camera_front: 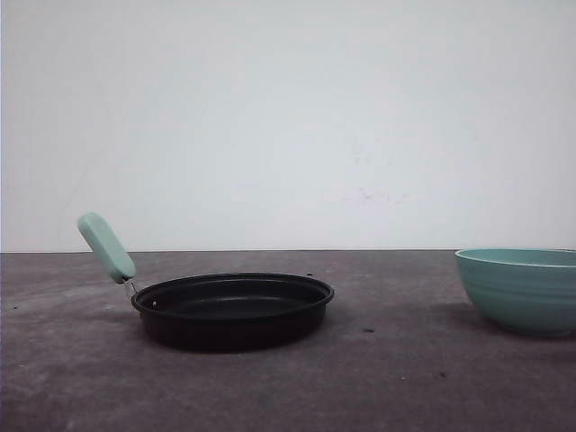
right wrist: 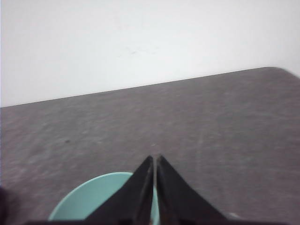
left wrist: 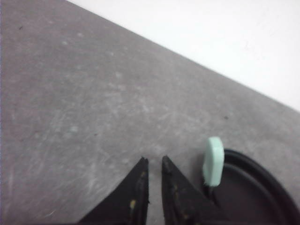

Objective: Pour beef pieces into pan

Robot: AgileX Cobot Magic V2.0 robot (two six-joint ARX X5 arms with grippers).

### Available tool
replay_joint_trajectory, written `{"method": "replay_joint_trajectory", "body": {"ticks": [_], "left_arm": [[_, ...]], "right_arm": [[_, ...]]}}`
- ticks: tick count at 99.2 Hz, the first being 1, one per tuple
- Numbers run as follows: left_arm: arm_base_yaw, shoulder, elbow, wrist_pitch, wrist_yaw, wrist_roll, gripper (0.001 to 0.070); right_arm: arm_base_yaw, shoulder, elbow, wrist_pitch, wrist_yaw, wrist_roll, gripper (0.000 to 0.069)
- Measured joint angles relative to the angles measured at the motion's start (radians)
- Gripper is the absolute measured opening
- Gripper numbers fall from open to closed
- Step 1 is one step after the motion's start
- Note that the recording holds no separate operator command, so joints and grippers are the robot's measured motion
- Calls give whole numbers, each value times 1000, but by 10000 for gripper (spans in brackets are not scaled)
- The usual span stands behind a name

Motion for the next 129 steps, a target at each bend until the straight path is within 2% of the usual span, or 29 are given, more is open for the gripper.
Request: {"method": "replay_joint_trajectory", "body": {"ticks": [7,18,24,32,44,57,69,84,97,115,122,125,129], "left_arm": [[0,0,8,42,13,-57,24],[0,17,82,19,26,-139,24],[0,49,145,-6,31,-163,24],[0,121,233,-31,39,-166,24],[0,273,375,-42,53,-128,24],[0,437,550,-58,85,-53,24],[0,564,722,-120,89,-6,24],[0,681,912,-196,142,42,24],[0,758,1049,-254,181,69,24],[0,832,1161,-334,189,109,29],[-1,846,1163,-336,220,117,79],[-5,851,1163,-338,226,117,139],[-8,856,1163,-343,232,117,256]], "right_arm": [[0,0,15,-11,-40,13,11],[0,1,92,-53,-67,51,10],[0,6,154,-84,-67,63,10],[0,34,241,-114,-68,68,10],[0,116,379,-135,-68,60,10],[0,230,562,-174,-68,27,10],[0,345,747,-272,-68,-38,10],[0,478,931,-406,-68,-119,10],[0,538,1002,-438,-69,-151,10],[0,549,1005,-444,-69,-163,10],[0,549,1005,-443,-70,-166,10],[0,549,1005,-443,-71,-167,15],[0,549,1005,-443,-79,-170,46]]}}
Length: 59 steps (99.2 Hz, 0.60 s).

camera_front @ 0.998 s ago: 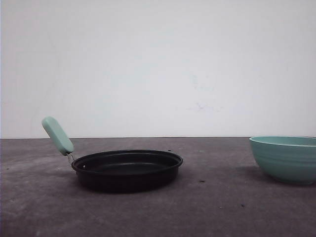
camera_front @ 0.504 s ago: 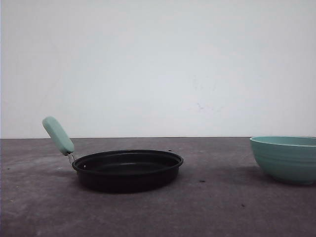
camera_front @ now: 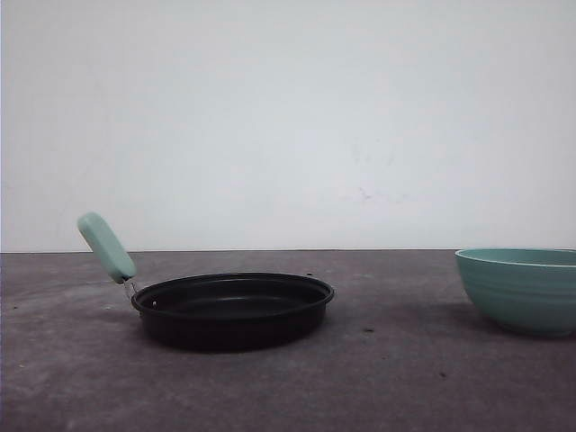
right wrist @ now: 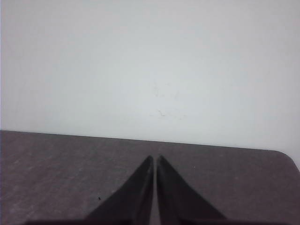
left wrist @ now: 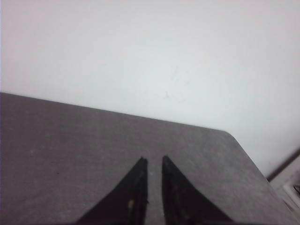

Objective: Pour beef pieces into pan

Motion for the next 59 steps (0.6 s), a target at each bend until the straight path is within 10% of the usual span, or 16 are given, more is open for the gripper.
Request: {"method": "replay_joint_trajectory", "body": {"ticks": [17,44,59], "left_arm": [[-3,12,0,-46,2,-3,646],[-33,68,0,-43,-5,-43,644],[-77,119,-59,9,-7,-45,643]], "right_arm": [[0,0,0,-1,-22,-1,460],[0,4,0,-106,-23,5,679],[0,35,0,-182,-21,19,683]]}}
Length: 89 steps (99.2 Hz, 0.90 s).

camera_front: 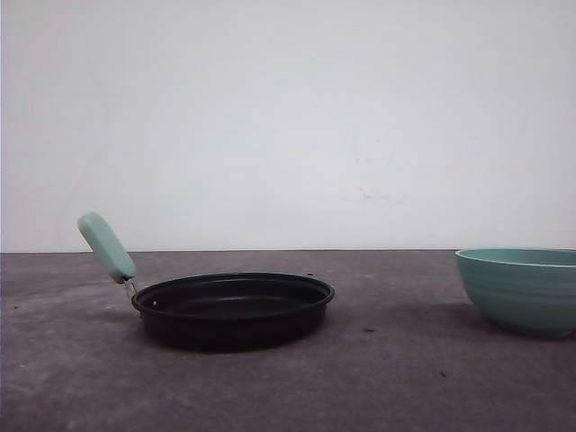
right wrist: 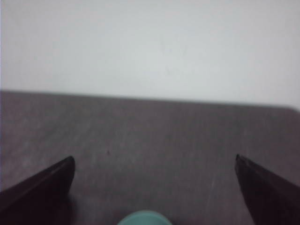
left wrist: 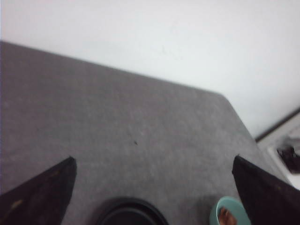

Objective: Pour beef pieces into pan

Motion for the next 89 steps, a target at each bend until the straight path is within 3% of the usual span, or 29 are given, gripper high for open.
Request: {"method": "replay_joint_trajectory", "body": {"ticks": [18,42,49,65,89], "left_arm": [[-26,9,-236,152,0,-57,641],[-21,80,-585,374,-13,-267,640],[-21,127,-616,417,3,-316,638],[-21,239,-613,546,68,-363,634],[-40,393,-612,580,71,-428,634]], "right_arm": [[0,19,0,-36,-1,35,683],[0,6,0,-39,-29,44,683],[0,6,0,-39,-29,43,683],[0,7,0,-39,-29,43,683],[0,7,0,-43,-28,43,683]]}}
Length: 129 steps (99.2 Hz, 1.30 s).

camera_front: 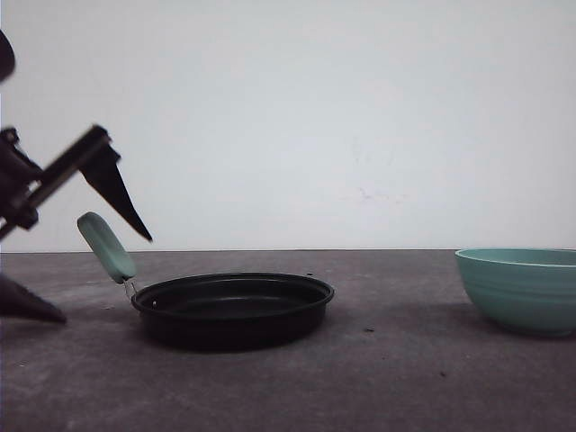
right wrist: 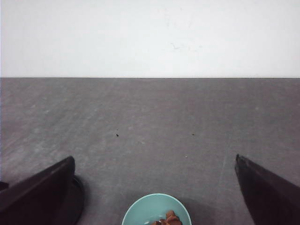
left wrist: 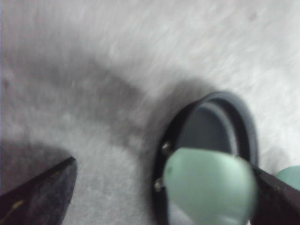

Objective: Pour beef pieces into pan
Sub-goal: 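Lower the left gripper onto the pale green pan handle and close, then lift the black pan by its handle with the left gripper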

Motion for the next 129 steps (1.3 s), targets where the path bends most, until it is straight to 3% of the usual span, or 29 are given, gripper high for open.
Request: {"method": "replay_joint_trajectory", "body": {"ticks": [10,16,25,48,54,67,90,116,129], "left_arm": [[-14,24,0,40,-6,-16,628],[-23,35,1,53,-30,-31,586],[-34,41,1,67,-62,-51,457],[-43,42,1,146,-67,-68,130],[-44,43,0,146,-74,-66,71],[-43,44,2,173,-71,-69,60],[-44,13,18,189,-8,-69,60],[-61,-121,126,89,7,-63,60],[-61,-151,200,-84,8,3,59]], "right_arm": [[0,0,0,-9,5,0,683],[0,0,0,-11,6,0,683],[0,0,0,-15,6,-1,683],[0,0,0,-28,6,-1,682],[0,0,0,-34,6,-1,654],[0,2,0,-46,6,-4,592],[0,63,0,-68,10,-2,530],[-7,361,0,-73,2,0,507],[-28,529,0,-77,-37,1,413]]}}
